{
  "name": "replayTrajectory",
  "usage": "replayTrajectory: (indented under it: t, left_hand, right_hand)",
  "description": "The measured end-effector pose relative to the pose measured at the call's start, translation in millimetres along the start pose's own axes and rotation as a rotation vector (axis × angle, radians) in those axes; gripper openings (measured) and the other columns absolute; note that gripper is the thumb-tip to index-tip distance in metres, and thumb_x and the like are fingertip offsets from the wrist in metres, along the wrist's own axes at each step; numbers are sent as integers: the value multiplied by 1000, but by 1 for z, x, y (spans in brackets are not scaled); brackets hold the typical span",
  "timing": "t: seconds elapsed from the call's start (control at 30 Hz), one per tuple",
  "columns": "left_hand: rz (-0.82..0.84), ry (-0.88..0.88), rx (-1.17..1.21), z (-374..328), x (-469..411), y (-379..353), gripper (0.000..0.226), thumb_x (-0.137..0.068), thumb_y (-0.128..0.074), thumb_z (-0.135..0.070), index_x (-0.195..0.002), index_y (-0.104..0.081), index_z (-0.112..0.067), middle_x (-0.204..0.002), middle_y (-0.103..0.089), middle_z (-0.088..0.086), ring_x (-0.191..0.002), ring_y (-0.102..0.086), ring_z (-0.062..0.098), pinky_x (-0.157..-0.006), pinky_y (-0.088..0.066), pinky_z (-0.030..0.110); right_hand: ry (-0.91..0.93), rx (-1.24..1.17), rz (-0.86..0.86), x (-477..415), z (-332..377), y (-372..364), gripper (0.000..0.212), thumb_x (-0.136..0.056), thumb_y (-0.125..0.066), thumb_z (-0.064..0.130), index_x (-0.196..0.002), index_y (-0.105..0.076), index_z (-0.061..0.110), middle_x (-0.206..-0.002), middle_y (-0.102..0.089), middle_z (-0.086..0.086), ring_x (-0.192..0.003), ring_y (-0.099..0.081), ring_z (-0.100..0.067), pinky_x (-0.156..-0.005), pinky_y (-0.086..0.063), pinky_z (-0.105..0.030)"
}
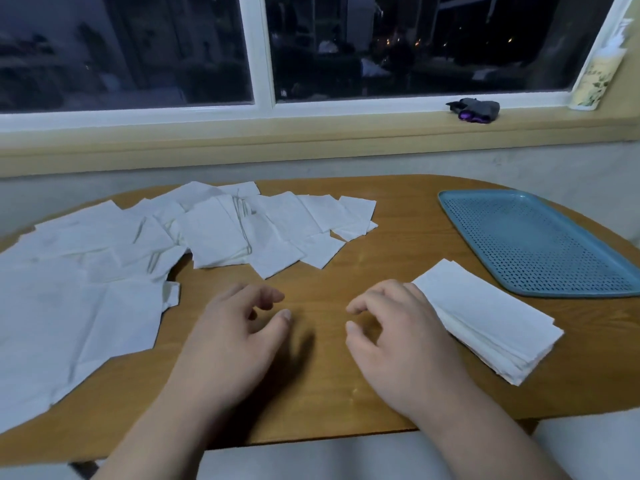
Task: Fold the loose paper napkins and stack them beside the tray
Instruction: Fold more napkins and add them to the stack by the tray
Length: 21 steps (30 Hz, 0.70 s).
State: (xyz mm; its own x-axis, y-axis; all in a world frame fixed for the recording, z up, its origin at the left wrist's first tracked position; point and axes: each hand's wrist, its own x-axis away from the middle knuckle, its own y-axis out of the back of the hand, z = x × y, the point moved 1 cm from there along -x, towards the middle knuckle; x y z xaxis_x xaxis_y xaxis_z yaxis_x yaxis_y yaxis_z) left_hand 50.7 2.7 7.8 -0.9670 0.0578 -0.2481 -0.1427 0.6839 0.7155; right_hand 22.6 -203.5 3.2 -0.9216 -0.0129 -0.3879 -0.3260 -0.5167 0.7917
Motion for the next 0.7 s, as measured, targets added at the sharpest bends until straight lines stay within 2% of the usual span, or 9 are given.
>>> replayTrajectory:
  t: [0.13, 0.27, 0.33, 0.47, 0.57, 0.63, 0.7]
  left_hand:
    - [23, 23, -27, 19, -5, 15, 14, -87, -59, -48, -99, -62, -41, -101, -54, -24, -95, -52, -7, -72, -36, 11]
    - [40, 67, -1, 37, -12, 28, 15, -88, -59, -49, -101, -62, -41, -103, -53, -26, -100, -54, -2, -81, -45, 23]
    - [31, 77, 19, 44, -17, 33, 15, -88, -60, -48, -100, -63, -40, -103, -55, -24, -100, -55, 0, -83, -46, 26]
    - [18, 94, 37, 53, -24, 41, 19, -87, -60, -49, -102, -64, -38, -105, -56, -21, -100, -54, 1, -85, -47, 28]
    - [25, 90, 48, 59, -26, 44, 19, -87, -61, -48, -103, -64, -37, -105, -57, -20, -99, -55, 3, -86, -49, 29]
    - [27, 84, 54, 62, -26, 46, 19, -87, -62, -48, -102, -63, -38, -105, -56, -19, -99, -56, 3, -86, -50, 30]
    - [28, 82, 57, 62, -26, 47, 19, -86, -61, -49, -102, -63, -39, -103, -56, -19, -98, -55, 3, -85, -49, 30]
  right_hand:
    - [15, -9, 87, -6, 15, -20, 13, -93, -58, 39, -104, -65, 35, -105, -51, 26, -108, -40, 2, -93, -39, -18]
    - [-41, -37, 147, -19, 29, -37, 11, -93, -60, 39, -103, -63, 39, -107, -51, 27, -109, -41, 3, -82, -36, -10]
    - [-52, -5, 174, -32, 37, -45, 14, -93, -59, 40, -107, -63, 38, -111, -52, 25, -110, -41, 3, -84, -36, -12]
    - [-28, 117, 239, -74, 58, -65, 30, -93, -55, 42, -121, -62, 33, -122, -54, 16, -122, -43, -10, -102, -40, -28]
    - [1, 174, 316, -103, 70, -79, 49, -93, -53, 43, -140, -52, 28, -143, -49, 9, -135, -38, -18, -112, -35, -36]
    - [36, 251, 411, -112, 76, -87, 55, -95, -50, 47, -146, -45, 28, -150, -45, 7, -139, -34, -21, -114, -31, -39]
    - [51, 320, 467, -111, 78, -91, 49, -96, -46, 49, -139, -51, 28, -143, -52, 5, -133, -39, -22, -109, -32, -41]
